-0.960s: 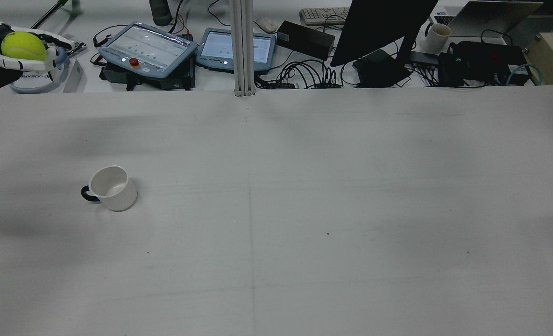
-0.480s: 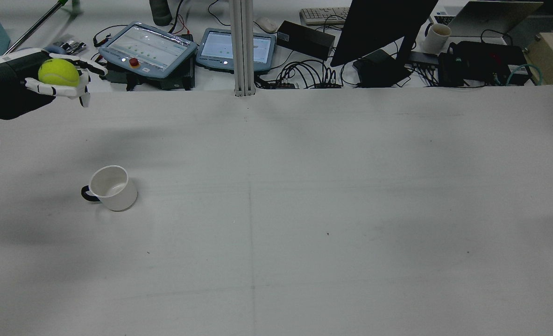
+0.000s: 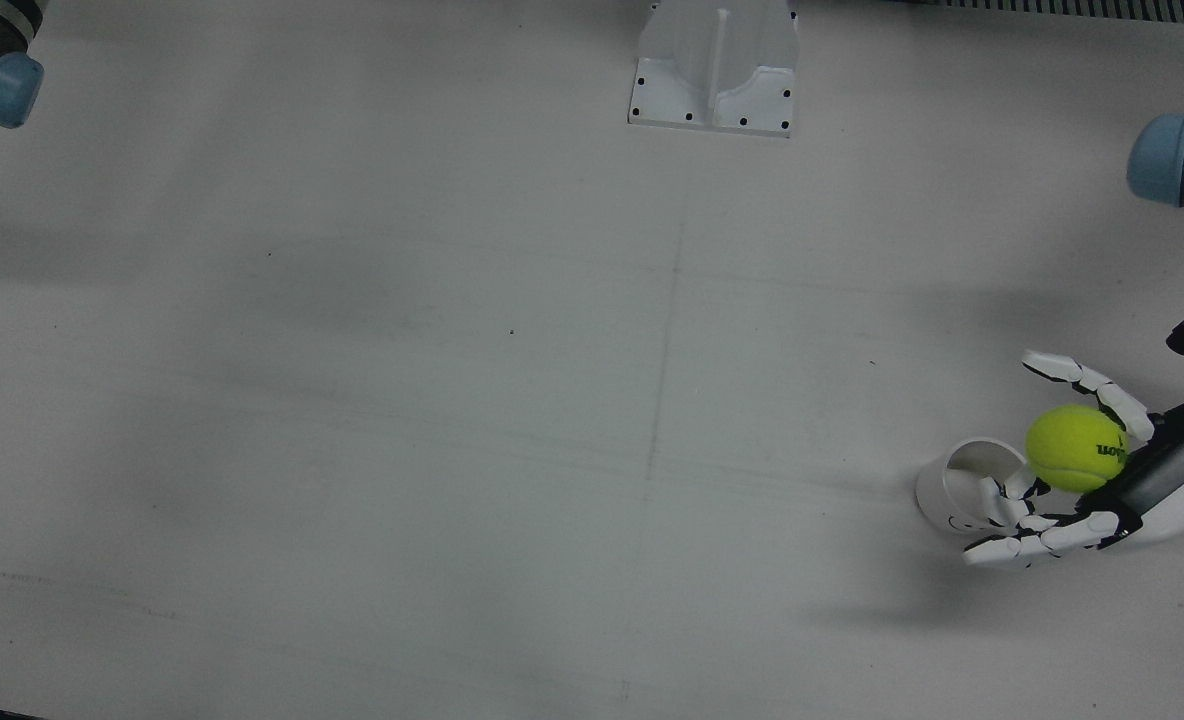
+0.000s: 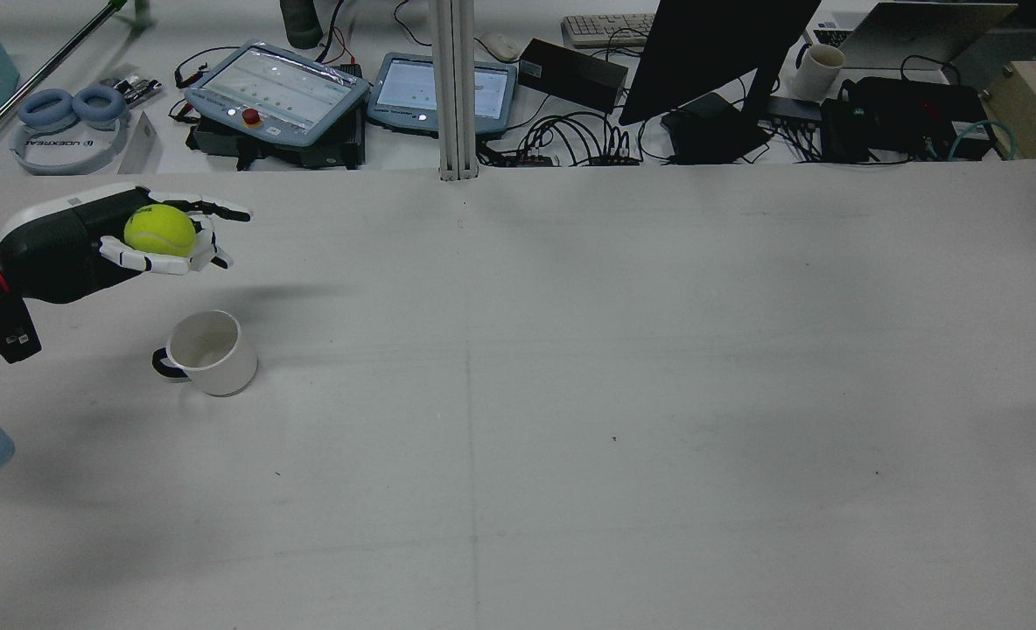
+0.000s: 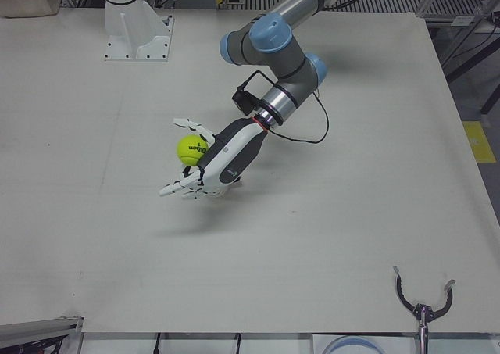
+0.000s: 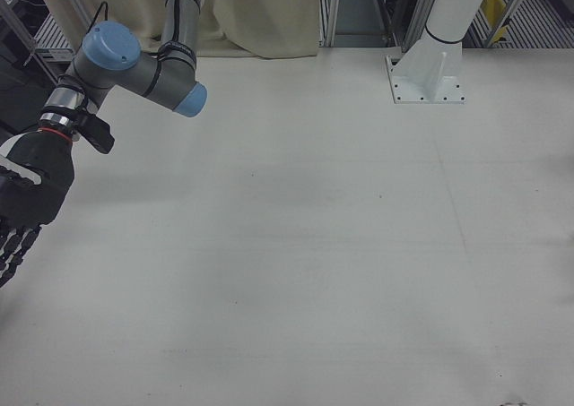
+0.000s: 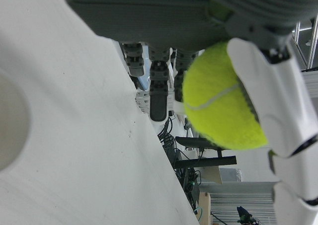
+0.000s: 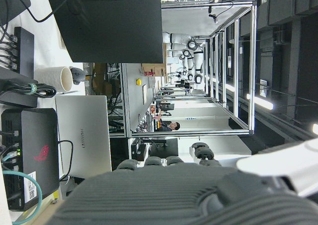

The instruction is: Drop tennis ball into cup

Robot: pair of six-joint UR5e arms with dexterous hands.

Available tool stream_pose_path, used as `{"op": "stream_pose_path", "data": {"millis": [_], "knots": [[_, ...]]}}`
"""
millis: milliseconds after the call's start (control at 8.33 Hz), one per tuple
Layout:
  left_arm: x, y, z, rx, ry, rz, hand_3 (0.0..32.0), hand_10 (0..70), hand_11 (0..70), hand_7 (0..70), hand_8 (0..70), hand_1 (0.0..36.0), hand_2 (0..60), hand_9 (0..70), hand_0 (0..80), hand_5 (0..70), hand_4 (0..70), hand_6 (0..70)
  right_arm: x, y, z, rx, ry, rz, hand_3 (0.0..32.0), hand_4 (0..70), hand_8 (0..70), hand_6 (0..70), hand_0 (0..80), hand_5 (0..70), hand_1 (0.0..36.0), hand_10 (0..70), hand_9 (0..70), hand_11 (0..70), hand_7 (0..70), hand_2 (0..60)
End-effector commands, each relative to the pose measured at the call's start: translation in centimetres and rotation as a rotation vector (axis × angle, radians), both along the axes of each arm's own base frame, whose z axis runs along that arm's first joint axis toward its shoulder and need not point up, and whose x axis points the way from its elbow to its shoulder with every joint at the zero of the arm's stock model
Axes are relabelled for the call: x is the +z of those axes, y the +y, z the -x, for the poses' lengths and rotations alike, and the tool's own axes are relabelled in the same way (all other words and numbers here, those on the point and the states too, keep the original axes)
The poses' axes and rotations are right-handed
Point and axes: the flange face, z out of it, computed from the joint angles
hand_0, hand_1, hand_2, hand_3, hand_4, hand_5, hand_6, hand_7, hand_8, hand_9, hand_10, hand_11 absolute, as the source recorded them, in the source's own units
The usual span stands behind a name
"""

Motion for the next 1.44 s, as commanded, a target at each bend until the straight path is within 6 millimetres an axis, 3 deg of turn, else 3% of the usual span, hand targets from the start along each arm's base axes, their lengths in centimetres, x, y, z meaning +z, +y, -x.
{"op": "stream_pose_path", "data": {"millis": [0, 480, 720, 840, 960, 1080, 1200, 1320], "knots": [[0.5, 0.3, 0.0, 0.001, 0.009, -0.014, 0.0, 0.0, 0.0, 20.1, 0.0, 19.0, 18.0, 2.6, 46.4, 0.0, 5.0, 0.0, 0.0, 0.0, 0.0, 0.000, 0.000, 0.000, 0.0, 0.0, 0.0, 0.0, 0.0, 0.0, 0.0, 0.0, 0.0, 0.0, 0.0, 0.0], [1.7, 0.7, 0.4, 0.000, 0.011, -0.015, 0.0, 0.0, 0.0, 17.7, 0.0, 19.9, 22.2, 2.1, 46.6, 0.9, 3.2, 1.1, 0.0, 0.0, 0.0, 0.000, 0.000, 0.000, 0.0, 0.0, 0.0, 0.0, 0.0, 0.0, 0.0, 0.0, 0.0, 0.0, 0.0, 0.0], [0.0, 1.2, 0.9, 0.001, 0.031, -0.043, 0.0, 0.0, 0.0, 19.5, 0.0, 20.9, 24.8, 2.5, 46.7, 0.6, 4.6, 0.8, 0.0, 0.0, 0.0, 0.000, 0.000, 0.000, 0.0, 0.0, 0.0, 0.0, 0.0, 0.0, 0.0, 0.0, 0.0, 0.0, 0.0, 0.0], [-2.0, 1.3, 2.5, -0.020, 0.041, -0.046, 0.0, 0.0, 0.0, 19.8, 0.0, 21.1, 26.3, 2.5, 47.0, 1.6, 5.6, 2.1, 0.0, 0.0, 0.0, 0.000, 0.000, 0.000, 0.0, 0.0, 0.0, 0.0, 0.0, 0.0, 0.0, 0.0, 0.0, 0.0, 0.0, 0.0], [-3.8, -0.1, 8.8, -0.129, 0.031, -0.046, 0.0, 0.0, 0.0, 22.1, 0.0, 22.2, 24.4, 3.0, 47.5, 0.3, 5.6, 0.0, 0.0, 0.0, 0.0, 0.000, 0.000, 0.000, 0.0, 0.0, 0.0, 0.0, 0.0, 0.0, 0.0, 0.0, 0.0, 0.0, 0.0, 0.0], [-5.8, -2.4, 13.8, -0.230, 0.017, -0.027, 0.0, 0.0, 0.0, 19.5, 0.0, 22.7, 23.8, 2.5, 48.2, 2.3, 2.2, 2.1, 0.0, 0.0, 0.0, 0.000, 0.000, 0.000, 0.0, 0.0, 0.0, 0.0, 0.0, 0.0, 0.0, 0.0, 0.0, 0.0, 0.0, 0.0], [-6.0, -3.9, 18.2, -0.313, -0.009, 0.012, 0.0, 0.0, 0.0, 16.2, 0.0, 24.0, 18.7, 1.8, 49.4, 2.1, 0.0, 0.6, -0.1, 0.0, 0.0, 0.000, 0.000, -0.002, 0.0, 0.0, 0.0, 0.0, 0.0, 0.0, 0.0, 0.0, 0.0, 0.0, 0.0, 0.0], [-3.9, -5.1, 21.7, -0.374, -0.026, 0.050, 0.0, 0.0, 0.0, 12.1, 0.0, 24.7, 16.4, 1.0, 50.2, 2.1, 0.0, 0.2, 0.0, 0.0, 0.0, 0.000, 0.000, 0.000, 0.0, 0.0, 0.0, 0.0, 0.0, 0.0, 0.0, 0.0, 0.0, 0.0, 0.0, 0.0]]}}
